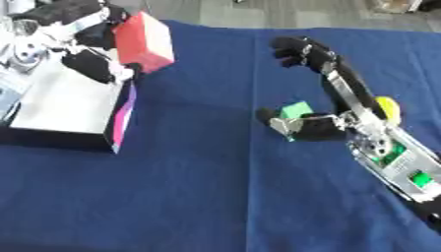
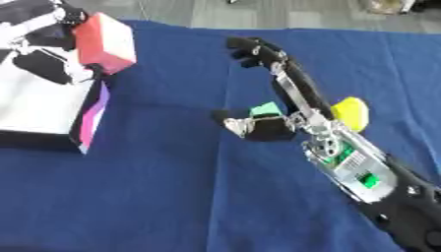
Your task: Pick up the objects with one hand, pass them to the other hand, and then place them into the box on the other side of the table.
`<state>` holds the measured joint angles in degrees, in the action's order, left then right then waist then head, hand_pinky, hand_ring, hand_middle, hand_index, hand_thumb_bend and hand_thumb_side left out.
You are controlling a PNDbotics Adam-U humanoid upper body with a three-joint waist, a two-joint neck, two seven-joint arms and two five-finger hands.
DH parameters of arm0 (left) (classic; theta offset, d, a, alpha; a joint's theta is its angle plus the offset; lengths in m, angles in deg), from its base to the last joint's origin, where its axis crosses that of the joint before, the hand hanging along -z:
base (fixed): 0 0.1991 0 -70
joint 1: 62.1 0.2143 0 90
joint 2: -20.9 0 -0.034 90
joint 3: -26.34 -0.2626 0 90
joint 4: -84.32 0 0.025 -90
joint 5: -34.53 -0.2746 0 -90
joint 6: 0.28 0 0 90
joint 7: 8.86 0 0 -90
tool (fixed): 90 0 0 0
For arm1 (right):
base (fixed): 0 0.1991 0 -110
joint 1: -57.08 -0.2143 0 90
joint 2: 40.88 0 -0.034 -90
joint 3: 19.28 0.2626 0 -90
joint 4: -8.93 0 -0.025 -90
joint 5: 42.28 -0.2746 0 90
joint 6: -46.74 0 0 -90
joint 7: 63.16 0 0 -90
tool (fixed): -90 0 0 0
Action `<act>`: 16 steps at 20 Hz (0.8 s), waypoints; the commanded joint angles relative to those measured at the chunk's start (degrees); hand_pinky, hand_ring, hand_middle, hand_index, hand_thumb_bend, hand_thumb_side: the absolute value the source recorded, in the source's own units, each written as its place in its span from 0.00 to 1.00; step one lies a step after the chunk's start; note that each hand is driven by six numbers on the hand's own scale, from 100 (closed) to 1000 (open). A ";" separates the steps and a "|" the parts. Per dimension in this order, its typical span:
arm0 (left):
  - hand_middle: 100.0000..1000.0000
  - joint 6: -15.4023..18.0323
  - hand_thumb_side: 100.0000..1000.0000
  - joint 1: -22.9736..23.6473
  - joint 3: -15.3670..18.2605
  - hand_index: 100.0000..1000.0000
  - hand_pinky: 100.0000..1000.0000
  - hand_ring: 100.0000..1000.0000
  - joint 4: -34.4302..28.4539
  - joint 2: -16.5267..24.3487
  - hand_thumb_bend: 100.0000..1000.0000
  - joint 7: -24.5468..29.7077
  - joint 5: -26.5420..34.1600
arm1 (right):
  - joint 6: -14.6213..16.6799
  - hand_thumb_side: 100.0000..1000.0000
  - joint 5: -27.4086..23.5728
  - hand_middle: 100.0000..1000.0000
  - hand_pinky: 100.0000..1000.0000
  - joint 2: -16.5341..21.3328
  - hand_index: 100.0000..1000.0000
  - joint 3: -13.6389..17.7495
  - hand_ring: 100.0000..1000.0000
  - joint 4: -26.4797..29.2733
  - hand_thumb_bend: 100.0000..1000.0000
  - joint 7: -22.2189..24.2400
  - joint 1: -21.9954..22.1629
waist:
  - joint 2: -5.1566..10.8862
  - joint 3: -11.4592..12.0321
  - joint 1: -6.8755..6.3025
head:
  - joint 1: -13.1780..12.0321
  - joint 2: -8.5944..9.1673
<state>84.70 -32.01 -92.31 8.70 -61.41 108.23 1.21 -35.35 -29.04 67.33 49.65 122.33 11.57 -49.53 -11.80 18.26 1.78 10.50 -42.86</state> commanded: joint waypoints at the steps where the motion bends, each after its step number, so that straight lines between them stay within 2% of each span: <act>1: 0.21 0.02 0.17 -0.62 1.68 0.28 1.00 0.45 0.72 2.55 0.00 -0.81 -0.71 | 0.29 0.00 0.76 0.80 0.73 1.15 0.89 0.75 0.78 1.19 0.43 -0.36 -0.33 | 2.01 0.11 0.79 | -0.84 0.96; 7: 0.22 0.52 0.17 0.30 3.29 0.28 1.00 0.45 3.90 3.51 0.00 -3.00 -3.17 | 0.66 0.00 1.42 0.80 0.73 1.02 0.89 0.90 0.78 1.19 0.43 -1.00 -0.01 | 2.01 0.16 1.27 | -1.81 1.26; 16: 0.27 2.06 0.18 0.90 4.95 0.35 1.00 0.47 9.54 2.31 0.00 -6.63 -7.75 | 0.71 0.00 1.68 0.80 0.73 0.47 0.89 1.07 0.78 1.19 0.44 -1.58 0.04 | 1.92 -0.21 1.86 | -1.30 1.09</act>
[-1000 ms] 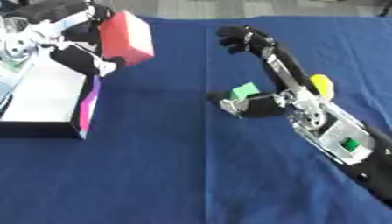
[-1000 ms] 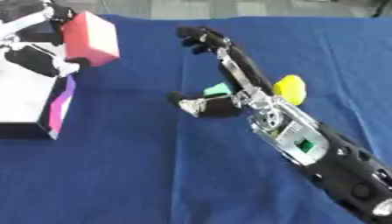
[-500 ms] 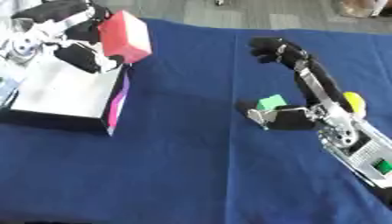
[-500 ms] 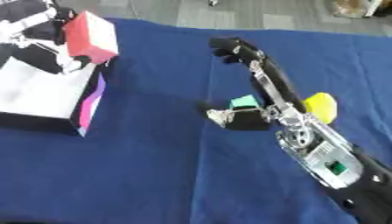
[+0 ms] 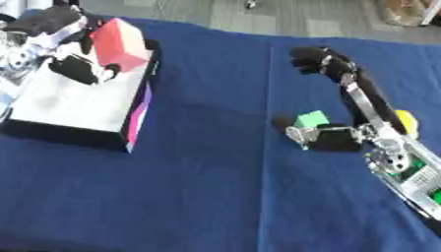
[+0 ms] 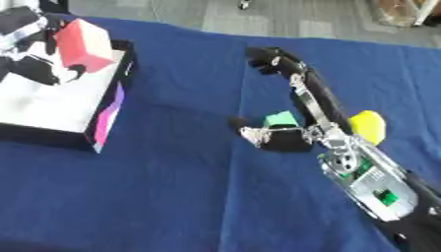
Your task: Pick up the objects with one hand, pass them to the other hand, and then place them into the box on the other side of the table.
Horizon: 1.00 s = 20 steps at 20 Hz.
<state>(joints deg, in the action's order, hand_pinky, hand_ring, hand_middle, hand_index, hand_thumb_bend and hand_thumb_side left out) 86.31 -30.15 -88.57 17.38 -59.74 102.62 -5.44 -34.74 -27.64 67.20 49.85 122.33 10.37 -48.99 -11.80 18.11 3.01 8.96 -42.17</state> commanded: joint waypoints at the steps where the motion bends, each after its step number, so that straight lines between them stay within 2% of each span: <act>1: 0.28 0.75 0.18 -0.95 1.28 0.36 1.00 0.47 1.41 0.50 0.00 -1.31 -1.42 | 0.16 0.00 0.22 0.80 0.73 0.57 0.89 0.88 0.78 1.19 0.44 -0.42 -0.53 | 1.89 -0.12 0.67 | 0.33 0.39; 6: 0.34 2.44 0.18 -0.96 1.64 0.40 1.00 0.49 4.27 -0.09 0.00 -2.46 -3.84 | 0.18 0.00 -0.02 0.80 0.73 0.50 0.89 0.98 0.78 1.19 0.44 -0.70 -0.56 | 1.78 -0.41 0.69 | 0.74 0.41; 9: 0.40 3.32 0.19 -0.98 2.04 0.46 1.00 0.54 5.27 -0.25 0.00 -2.91 -5.28 | 0.10 0.00 -0.16 0.80 0.73 0.48 0.89 0.99 0.78 1.19 0.44 -0.73 -0.58 | 1.76 -0.46 0.62 | 0.92 0.35; 10: 0.43 3.46 0.20 -0.96 2.19 0.52 1.00 0.57 5.57 -0.29 0.02 -3.10 -5.72 | 0.11 0.00 -0.16 0.80 0.73 0.49 0.89 0.98 0.78 1.19 0.44 -0.71 -0.58 | 1.76 -0.48 0.62 | 0.93 0.35; 11: 0.47 3.54 0.21 -0.93 2.32 0.61 1.00 0.62 5.93 -0.34 0.05 -3.22 -6.19 | 0.10 0.00 -0.14 0.80 0.73 0.50 0.89 0.99 0.78 1.19 0.44 -0.71 -0.56 | 1.76 -0.50 0.61 | 0.91 0.37; 13: 0.54 3.64 0.23 -0.90 2.48 0.72 1.00 0.69 6.65 -0.39 0.14 -3.35 -7.26 | 0.13 0.00 -0.11 0.80 0.73 0.52 0.89 1.00 0.78 1.19 0.44 -0.74 -0.53 | 1.76 -0.55 0.58 | 0.81 0.44; 17: 0.68 4.20 0.29 -0.84 2.57 0.84 1.00 0.82 8.09 -0.41 0.44 -2.93 -10.19 | 0.24 0.00 -0.11 0.80 0.73 0.48 0.89 0.91 0.78 1.19 0.44 -0.78 -0.53 | 1.71 -0.56 0.54 | 0.82 0.38; 20: 0.75 4.97 0.27 -0.79 3.01 0.92 1.00 0.90 8.84 -0.46 0.54 -1.82 -12.44 | 0.21 0.00 -0.03 0.80 0.73 0.40 0.89 0.86 0.78 1.19 0.45 -0.75 -0.48 | 1.59 -0.57 0.55 | 0.93 0.51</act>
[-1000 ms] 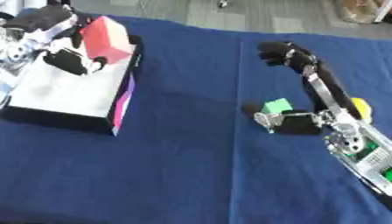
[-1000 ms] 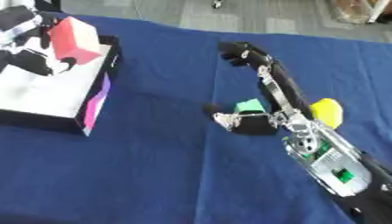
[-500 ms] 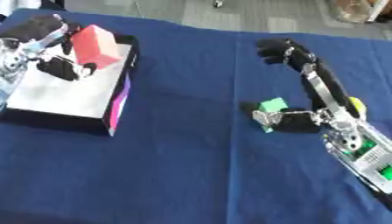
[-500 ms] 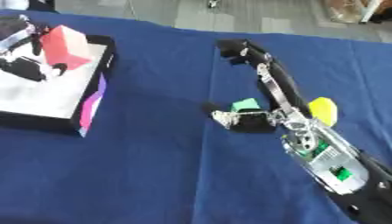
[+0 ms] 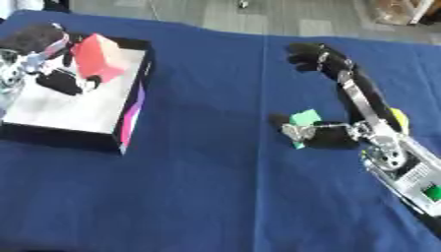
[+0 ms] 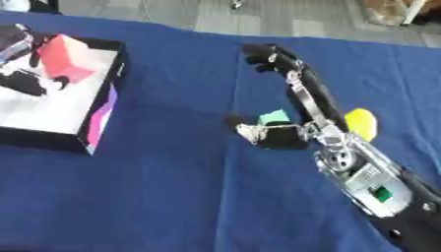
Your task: Pick up the objects with one hand, pass them to the other hand, and then place them into the box on the other side of the table.
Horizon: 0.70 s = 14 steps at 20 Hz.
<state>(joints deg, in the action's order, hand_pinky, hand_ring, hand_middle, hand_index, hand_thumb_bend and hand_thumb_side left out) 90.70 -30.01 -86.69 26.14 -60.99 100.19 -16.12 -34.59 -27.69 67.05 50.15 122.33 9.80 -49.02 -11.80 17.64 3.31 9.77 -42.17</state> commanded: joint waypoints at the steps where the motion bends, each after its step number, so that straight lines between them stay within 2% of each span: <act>1: 0.75 0.69 0.26 -0.96 1.40 0.93 1.00 0.91 0.25 0.78 0.55 0.79 -2.31 | 0.05 0.00 0.09 0.80 0.73 0.54 0.89 0.56 0.78 1.19 0.45 -0.20 -0.43 | 1.55 -0.11 0.27 | 0.22 0.51; 3: 0.76 0.82 0.27 -1.01 1.92 0.94 1.00 0.92 0.74 0.77 0.56 0.91 -2.93 | 0.23 0.00 0.13 0.80 0.72 0.58 0.89 0.55 0.78 1.19 0.47 -0.28 -0.49 | 1.49 -0.14 0.26 | 0.34 0.46; 6: 0.76 0.93 0.32 -1.03 2.33 0.95 1.00 0.92 1.74 0.83 0.53 0.89 -3.11 | 0.79 0.00 -0.05 0.80 0.72 0.74 0.89 0.57 0.78 1.19 0.48 -0.62 -0.64 | 1.38 -0.20 0.18 | 0.33 0.33; 9: 0.76 0.78 0.33 -1.02 2.53 0.94 1.00 0.92 1.99 0.90 0.51 0.76 -3.03 | 1.03 0.00 -0.09 0.80 0.72 0.90 0.89 0.62 0.77 1.19 0.51 -0.80 -0.62 | 1.29 -0.29 0.13 | 0.44 0.25; 11: 0.75 0.67 0.32 -1.04 2.60 0.93 1.00 0.91 1.91 0.89 0.47 0.64 -2.84 | 1.08 0.00 -0.09 0.80 0.72 0.97 0.89 0.68 0.77 1.19 0.52 -0.89 -0.61 | 1.28 -0.37 0.10 | 0.43 0.17; 14: 0.73 0.59 0.29 -1.09 2.72 0.92 1.00 0.89 1.37 0.74 0.37 0.48 -2.03 | 1.03 0.00 -0.33 0.80 0.72 1.13 0.89 0.83 0.77 1.19 0.52 -1.06 -0.66 | 1.33 -0.38 -0.02 | 1.23 -0.22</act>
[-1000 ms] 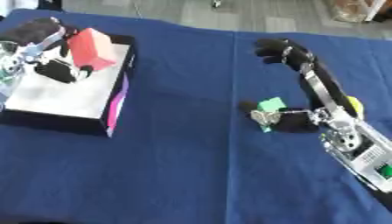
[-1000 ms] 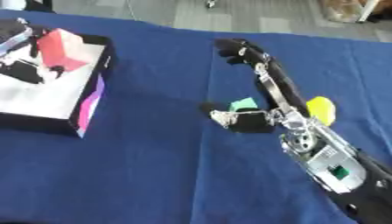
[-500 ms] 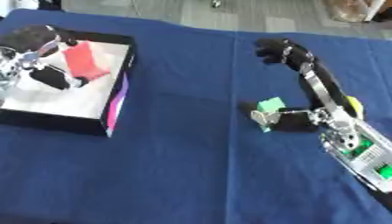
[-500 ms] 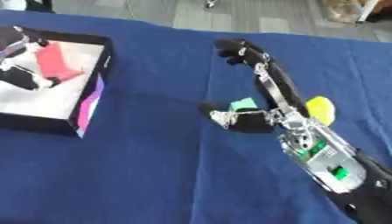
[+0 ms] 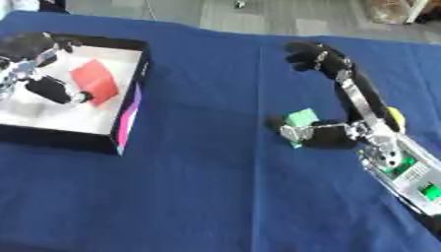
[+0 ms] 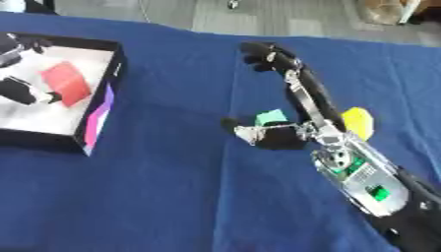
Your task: Pick up the objects with one hand, pass them to the other hand, and then place them into the box on the other side of the table.
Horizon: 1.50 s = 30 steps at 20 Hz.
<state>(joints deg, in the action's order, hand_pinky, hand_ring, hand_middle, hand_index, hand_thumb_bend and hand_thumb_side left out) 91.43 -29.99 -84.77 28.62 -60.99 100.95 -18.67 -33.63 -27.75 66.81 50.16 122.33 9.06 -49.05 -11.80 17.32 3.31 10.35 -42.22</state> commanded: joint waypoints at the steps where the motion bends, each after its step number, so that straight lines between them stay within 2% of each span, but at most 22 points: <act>1: 0.72 -0.11 0.27 -1.09 0.78 0.91 1.00 0.88 -1.50 0.66 0.33 -0.28 0.99 | 0.06 0.00 -0.37 0.80 0.72 1.42 0.89 0.85 0.78 1.19 0.52 -0.32 -0.67 | 1.36 -0.04 -0.04 | 1.49 -0.58; 2: 0.71 -0.07 0.25 -1.06 0.79 0.91 1.00 0.87 -1.97 0.59 0.27 -0.18 1.59 | 0.05 0.00 -0.44 0.80 0.72 1.46 0.89 0.90 0.78 1.19 0.52 -0.29 -0.67 | 1.40 -0.04 -0.03 | 2.72 -1.02; 4: 0.69 -0.02 0.23 -0.96 0.76 0.89 1.00 0.85 -3.03 0.52 0.22 0.24 3.05 | -0.21 0.00 -0.51 0.80 0.72 1.54 0.89 1.11 0.78 1.19 0.53 -0.21 -0.58 | 1.46 -0.05 -0.02 | 5.60 -1.67; 8: 0.67 0.02 0.21 -0.81 0.08 0.86 1.00 0.84 -5.86 0.72 0.11 1.26 5.91 | -0.83 0.00 -1.47 0.80 0.72 2.59 0.88 2.51 0.78 1.19 0.57 0.04 -0.15 | 1.53 -0.24 -0.09 | 10.22 -1.88; 9: 0.66 -0.05 0.19 -0.72 -0.06 0.84 1.00 0.83 -6.74 0.78 0.00 1.47 6.60 | -1.03 0.00 -2.11 0.80 0.72 3.12 0.88 3.14 0.78 1.19 0.57 0.28 0.10 | 1.54 -0.31 -0.09 | 11.52 -1.89; 11: 0.65 -0.32 0.18 -0.41 -0.02 0.81 1.00 0.81 -8.71 0.70 0.00 2.26 8.28 | -2.02 0.00 -3.75 0.81 0.72 4.38 0.88 4.82 0.78 1.19 0.57 0.89 0.79 | 1.58 -0.46 -0.07 | 14.03 -1.90; 13: 0.66 -0.77 0.17 -0.08 0.29 0.78 1.00 0.77 -10.81 0.44 0.00 3.35 9.90 | -2.64 0.02 -5.36 0.82 0.73 6.09 0.88 6.60 0.79 1.19 0.55 2.06 1.56 | 1.64 -0.68 0.00 | 15.41 -1.90; 20: 0.60 -3.25 0.16 0.92 0.92 0.72 1.00 0.69 -19.04 -0.21 0.00 7.51 15.50 | -4.03 0.07 -10.97 0.85 0.74 13.85 0.90 13.94 0.81 1.19 0.57 7.53 6.55 | 1.61 -1.24 0.17 | 15.80 -1.90; 24: 0.59 -4.34 0.16 1.53 0.81 0.71 1.00 0.70 -21.87 -0.40 0.00 8.89 18.83 | -3.40 0.07 -14.20 0.87 0.77 17.40 0.90 15.76 0.84 1.19 0.53 10.85 8.84 | 1.50 -1.31 0.27 | 15.77 -1.90; 27: 0.58 -5.36 0.16 1.79 0.76 0.70 1.00 0.70 -23.43 -0.52 0.00 8.85 21.26 | -1.64 0.06 -14.33 0.88 0.78 20.18 0.91 15.87 0.85 1.19 0.51 13.28 10.67 | 1.32 -1.15 0.37 | 15.74 -1.90; 29: 0.57 -5.90 0.17 1.85 0.69 0.70 1.00 0.69 -24.65 -0.46 0.00 8.61 22.98 | -0.52 0.02 -15.02 0.89 0.79 21.45 0.91 16.37 0.85 1.19 0.47 15.01 11.61 | 1.12 -0.93 0.40 | 15.79 -1.90; 30: 0.57 -6.18 0.17 1.90 0.67 0.70 1.00 0.68 -25.26 -0.37 0.00 8.49 23.91 | -0.17 0.01 -15.35 0.88 0.79 21.98 0.91 16.83 0.86 1.19 0.36 15.94 11.91 | 1.03 -0.85 0.41 | 15.77 -1.90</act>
<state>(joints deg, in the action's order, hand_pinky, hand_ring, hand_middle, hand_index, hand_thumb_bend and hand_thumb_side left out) 85.71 -27.35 -84.67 4.99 -62.04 109.59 4.03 -34.37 -42.48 85.90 65.68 122.61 23.95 -36.90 -11.80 16.53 3.31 25.94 -44.21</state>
